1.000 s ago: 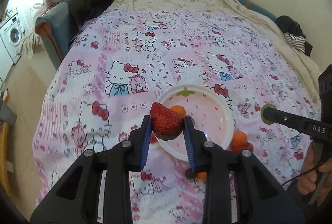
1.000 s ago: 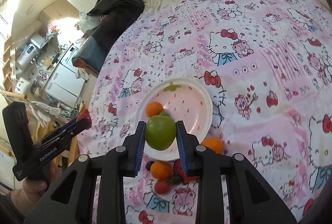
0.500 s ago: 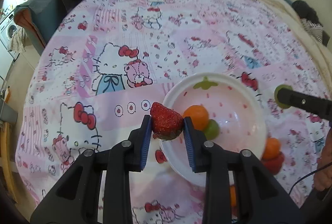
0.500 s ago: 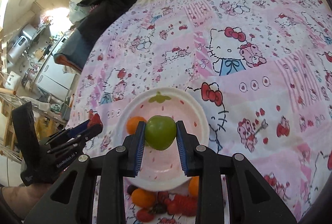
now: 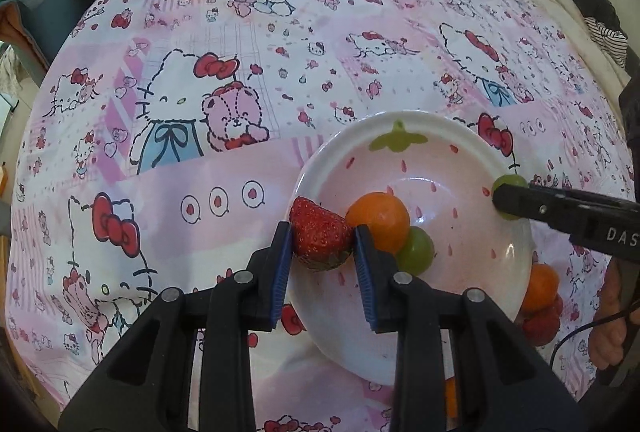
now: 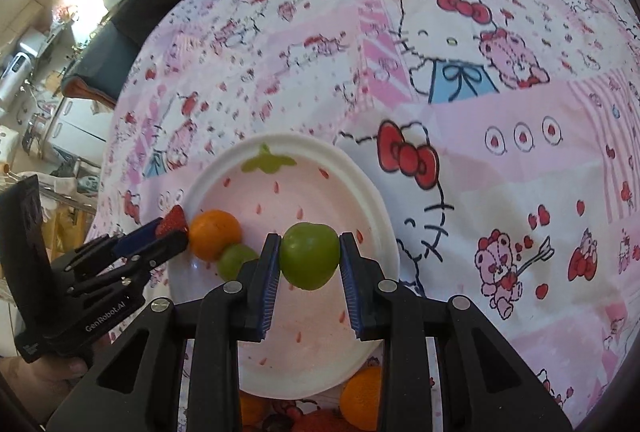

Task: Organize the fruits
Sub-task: 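Lower the strawberry onto the plate with the left tool while the right tool releases the lime beside it, then open both tools and lift them away from the plate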

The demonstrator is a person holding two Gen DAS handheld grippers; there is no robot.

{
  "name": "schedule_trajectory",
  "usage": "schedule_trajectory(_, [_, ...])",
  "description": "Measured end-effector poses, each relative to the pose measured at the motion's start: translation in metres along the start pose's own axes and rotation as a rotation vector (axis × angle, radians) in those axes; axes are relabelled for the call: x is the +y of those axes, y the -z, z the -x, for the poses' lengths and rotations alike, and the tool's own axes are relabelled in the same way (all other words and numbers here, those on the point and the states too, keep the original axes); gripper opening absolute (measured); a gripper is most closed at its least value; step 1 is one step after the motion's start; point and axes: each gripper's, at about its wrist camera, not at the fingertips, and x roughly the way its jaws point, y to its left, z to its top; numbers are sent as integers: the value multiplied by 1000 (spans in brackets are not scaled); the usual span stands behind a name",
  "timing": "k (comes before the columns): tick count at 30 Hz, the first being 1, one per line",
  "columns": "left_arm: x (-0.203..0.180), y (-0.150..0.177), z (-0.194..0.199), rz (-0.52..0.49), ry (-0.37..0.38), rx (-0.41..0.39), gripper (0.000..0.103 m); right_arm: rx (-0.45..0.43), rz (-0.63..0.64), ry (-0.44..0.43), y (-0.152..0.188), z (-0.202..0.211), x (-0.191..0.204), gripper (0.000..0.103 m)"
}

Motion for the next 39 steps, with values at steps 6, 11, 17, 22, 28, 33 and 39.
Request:
schedule_trajectory(6, [1, -2, -1, 6, -2, 20, 28, 18, -30, 9, 1, -5, -6, 31])
schedule_trajectory(11, [0, -2, 2, -1, -25, 9, 64, 30, -57, 22, 1, -9, -12, 33])
schedule_trajectory(17, [1, -4, 5, 6, -16, -2, 66, 29, -75, -9, -1, -7, -13, 42])
schedule_trajectory(22, [6, -7, 13, 33, -7, -31, 66, -46, -68, -53, -5, 11, -8, 70])
schedule_trajectory(28, [9, -10, 20, 49, -9, -59, 66, -83, -61, -81, -10, 26, -3, 70])
schedule_trajectory(33, [11, -7, 30, 63, -15, -73, 66, -116, -21, -65, -10, 41, 6, 70])
schedule_trajectory(39, [18, -2, 59, 106, -87, -104, 66, -135, -2, -18, 2, 60, 10, 70])
